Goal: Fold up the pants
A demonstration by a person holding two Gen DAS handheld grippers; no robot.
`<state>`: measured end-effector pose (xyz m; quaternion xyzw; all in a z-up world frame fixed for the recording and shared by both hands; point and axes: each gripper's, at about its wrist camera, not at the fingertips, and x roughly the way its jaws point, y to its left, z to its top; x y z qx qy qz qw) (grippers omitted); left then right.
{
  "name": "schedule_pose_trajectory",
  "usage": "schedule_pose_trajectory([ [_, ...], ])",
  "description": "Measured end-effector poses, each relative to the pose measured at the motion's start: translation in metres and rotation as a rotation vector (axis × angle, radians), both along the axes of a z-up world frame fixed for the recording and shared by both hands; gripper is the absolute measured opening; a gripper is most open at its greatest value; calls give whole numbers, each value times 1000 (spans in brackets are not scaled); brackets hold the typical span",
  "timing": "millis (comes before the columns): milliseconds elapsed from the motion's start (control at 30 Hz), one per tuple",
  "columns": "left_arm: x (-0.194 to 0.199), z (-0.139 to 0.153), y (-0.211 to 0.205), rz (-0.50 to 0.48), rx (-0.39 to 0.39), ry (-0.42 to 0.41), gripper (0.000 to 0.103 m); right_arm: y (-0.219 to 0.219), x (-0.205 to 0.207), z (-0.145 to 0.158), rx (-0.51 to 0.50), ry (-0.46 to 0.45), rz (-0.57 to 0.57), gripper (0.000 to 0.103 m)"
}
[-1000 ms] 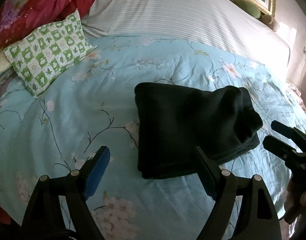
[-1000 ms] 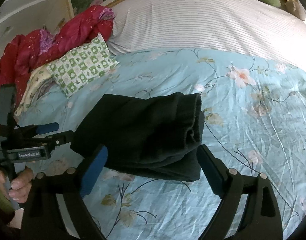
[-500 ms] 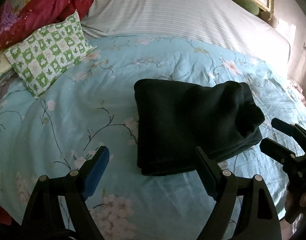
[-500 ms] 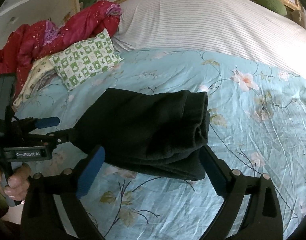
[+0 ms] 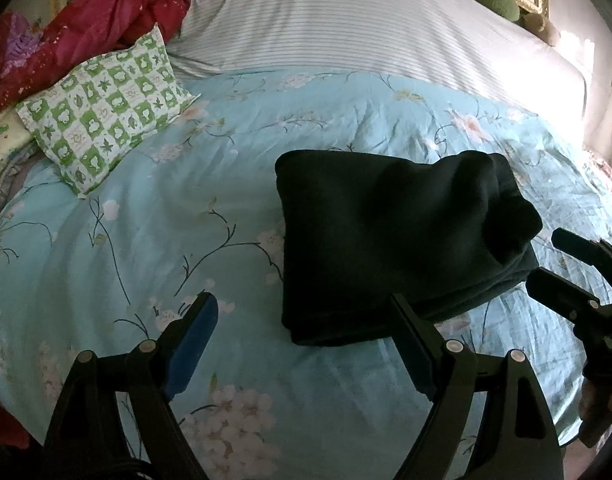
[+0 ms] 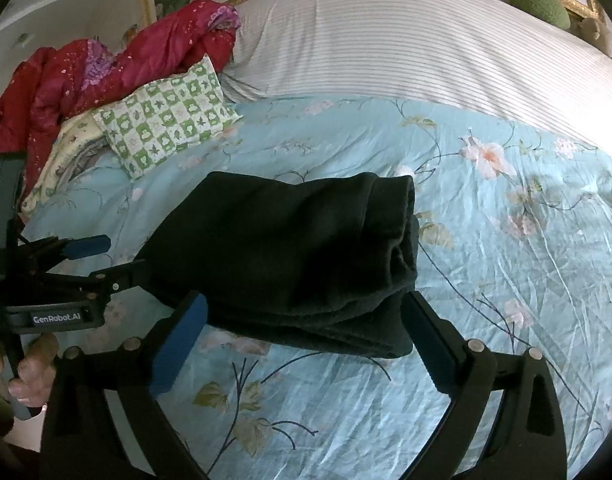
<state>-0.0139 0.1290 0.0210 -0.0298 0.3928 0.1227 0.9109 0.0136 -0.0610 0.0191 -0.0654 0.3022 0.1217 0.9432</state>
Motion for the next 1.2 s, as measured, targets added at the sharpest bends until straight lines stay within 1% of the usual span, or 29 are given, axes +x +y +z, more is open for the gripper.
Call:
schedule_pose_trajectory([
  [433,-1,-4,0,-6,11,-6,86,2,-1,-1,2,-23,13,99],
  [700,-1,-6,1,-9,8,-10,86,7,-5,-3,2,-61,19,99],
  [900,-2,-4,0,-8,22,-29,86,9,-7,-5,-9,-80,21,99],
  [1200,-3,-1,-1,-4,27,-40,86,10,-5,-8,-8,-71,24,99],
])
